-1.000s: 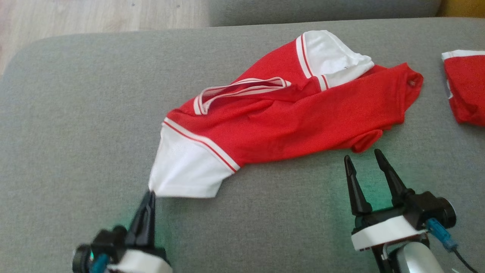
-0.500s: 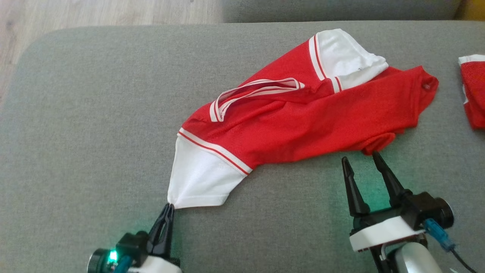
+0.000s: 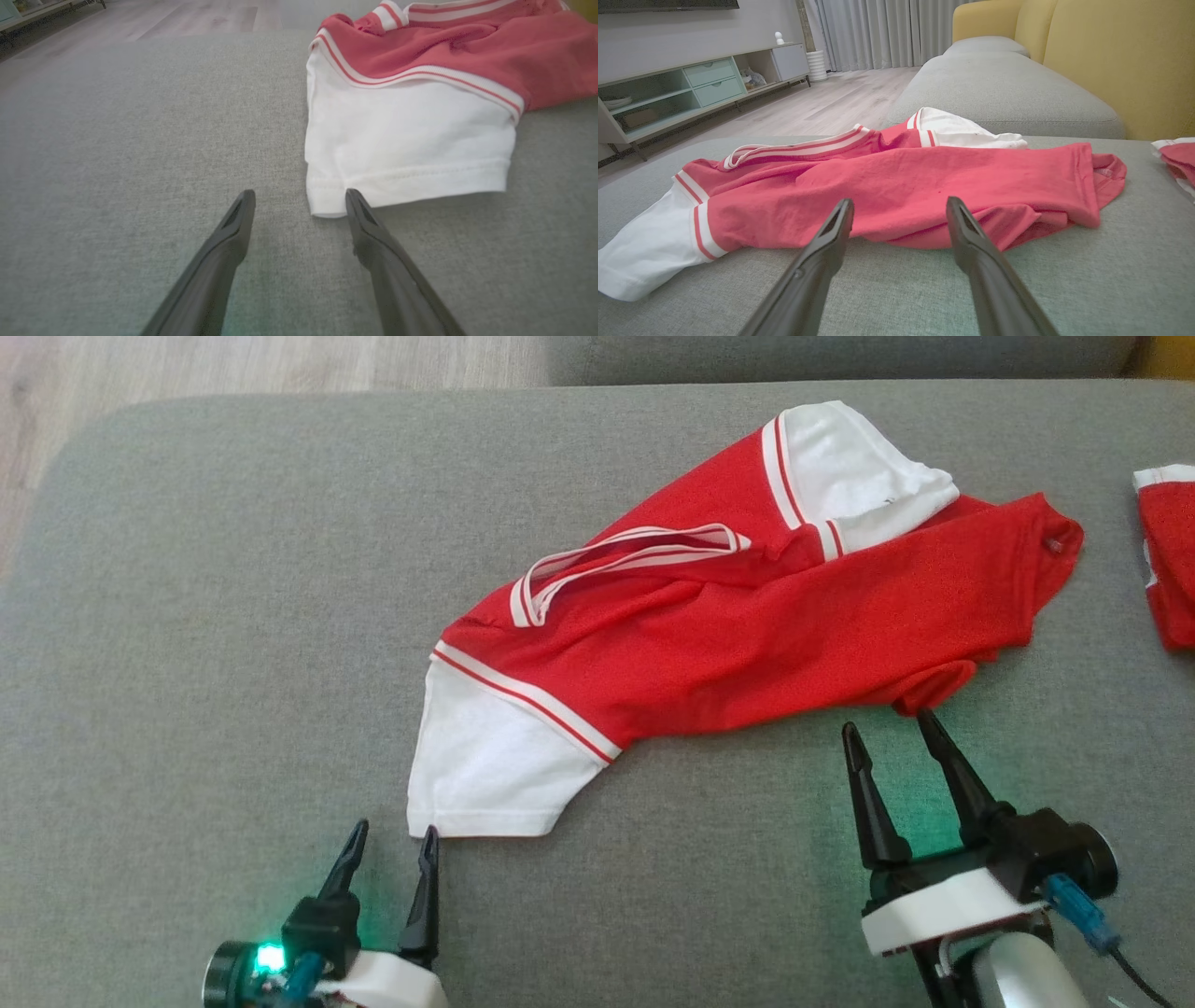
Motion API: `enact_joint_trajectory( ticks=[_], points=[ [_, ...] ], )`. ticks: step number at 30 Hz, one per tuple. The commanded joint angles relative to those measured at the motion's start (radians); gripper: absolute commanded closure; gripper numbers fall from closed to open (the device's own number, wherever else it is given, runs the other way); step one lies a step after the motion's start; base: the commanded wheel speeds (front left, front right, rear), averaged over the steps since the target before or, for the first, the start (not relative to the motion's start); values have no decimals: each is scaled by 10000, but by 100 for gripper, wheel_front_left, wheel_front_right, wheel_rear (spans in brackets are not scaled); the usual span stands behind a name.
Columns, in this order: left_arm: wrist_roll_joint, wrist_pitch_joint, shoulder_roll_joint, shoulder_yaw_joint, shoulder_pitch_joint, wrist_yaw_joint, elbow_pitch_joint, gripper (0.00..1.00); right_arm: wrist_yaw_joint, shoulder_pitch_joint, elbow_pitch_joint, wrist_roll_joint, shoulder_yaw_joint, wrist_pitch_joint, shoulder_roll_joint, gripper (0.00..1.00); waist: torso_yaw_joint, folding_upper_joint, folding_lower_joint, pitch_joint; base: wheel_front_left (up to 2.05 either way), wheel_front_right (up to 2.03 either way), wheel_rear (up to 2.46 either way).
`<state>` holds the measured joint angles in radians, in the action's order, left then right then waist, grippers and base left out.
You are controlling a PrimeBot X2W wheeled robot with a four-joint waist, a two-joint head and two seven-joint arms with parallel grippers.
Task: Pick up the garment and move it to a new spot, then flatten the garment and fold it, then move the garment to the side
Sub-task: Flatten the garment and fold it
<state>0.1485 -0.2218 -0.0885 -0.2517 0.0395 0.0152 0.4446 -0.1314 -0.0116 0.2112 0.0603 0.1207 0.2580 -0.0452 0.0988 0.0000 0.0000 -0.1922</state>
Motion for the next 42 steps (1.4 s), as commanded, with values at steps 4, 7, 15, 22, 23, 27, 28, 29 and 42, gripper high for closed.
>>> enact_joint_trajectory(
  ticks=[4,7,15,22,23,27,28,29,42],
  points=[
    [46,-55,-72,281,638,-36,263,0,7,-366,-240,-4,286,38,-51,0,-64,0,0,-24,0,0,0],
    [70,-82,-67,227,829,-87,557,0,7,-397,-221,-22,300,38,-51,0,-138,0,0,-57,0,0,0],
    [88,110,-117,-116,1145,-469,1209,100,7,-361,-226,-90,251,38,-51,0,-265,0,0,-52,0,0,0],
    [318,23,-159,-106,1009,-589,710,100,7,-262,-208,-89,111,38,-51,0,-217,0,0,33,0,0,0],
    [403,-57,-157,-24,997,-580,458,100,7,-249,-187,-91,69,38,-51,0,-179,0,0,33,0,0,0],
    [810,-266,-226,383,1018,-662,-971,100,7,-334,185,-145,-178,38,-51,0,11,0,0,-31,0,0,0],
    [887,-291,-294,512,1046,-667,-1362,100,7,-406,317,-158,-261,38,-51,0,52,0,0,-63,0,0,0],
    [914,-309,-389,636,1087,-644,-1758,100,7,-502,434,-179,-333,38,-51,0,89,0,0,-104,0,0,0],
    [1065,35,-1063,1255,1457,-422,-4265,100,7,-2370,2589,-343,-707,38,-51,0,150,0,0,-698,0,0,0]
  ],
)
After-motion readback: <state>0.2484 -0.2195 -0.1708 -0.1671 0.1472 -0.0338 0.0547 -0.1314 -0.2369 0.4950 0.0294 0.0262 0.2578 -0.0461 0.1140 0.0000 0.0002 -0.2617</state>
